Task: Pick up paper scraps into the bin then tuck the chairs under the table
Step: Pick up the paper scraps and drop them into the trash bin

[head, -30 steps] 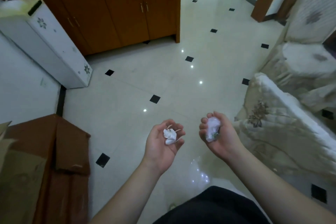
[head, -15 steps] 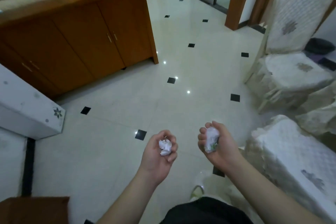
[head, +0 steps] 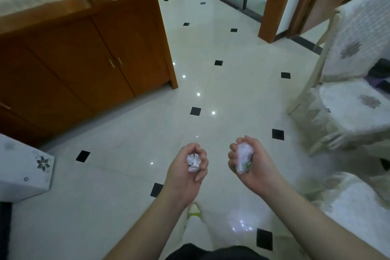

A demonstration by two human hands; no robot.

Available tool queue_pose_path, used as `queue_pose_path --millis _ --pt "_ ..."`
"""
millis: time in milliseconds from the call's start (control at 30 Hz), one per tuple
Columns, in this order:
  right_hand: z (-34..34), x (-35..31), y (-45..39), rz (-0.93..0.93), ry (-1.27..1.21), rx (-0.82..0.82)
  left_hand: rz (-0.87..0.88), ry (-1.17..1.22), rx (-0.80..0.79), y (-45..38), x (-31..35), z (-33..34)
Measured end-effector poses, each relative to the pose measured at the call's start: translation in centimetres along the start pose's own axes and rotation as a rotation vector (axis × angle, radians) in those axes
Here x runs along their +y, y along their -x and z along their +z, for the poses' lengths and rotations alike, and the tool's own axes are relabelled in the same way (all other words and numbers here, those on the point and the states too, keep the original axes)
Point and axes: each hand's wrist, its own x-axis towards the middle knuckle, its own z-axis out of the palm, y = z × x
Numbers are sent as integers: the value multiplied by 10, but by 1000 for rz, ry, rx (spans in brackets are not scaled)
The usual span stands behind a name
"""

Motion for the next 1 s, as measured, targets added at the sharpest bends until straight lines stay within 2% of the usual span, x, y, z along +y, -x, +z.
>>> queue_pose_path --millis 167,333,667,833,1000 --pt "37 -51 -81 -98 -23 8 -46 -17 -49 -93 65 14" --pt "58 -113 -134 -224 -113 60 -113 -154 -131 -189 100 59" --pt "5 -279 -216 -382 -268 220 -255 -286 -268 -366 85 216" --pt "-6 -367 -267 -414 -295 162 -307 -313 -292 -441 78 301" --pt "6 -441 -324 -386 -287 195 -277 -266 -353 -510 101 370"
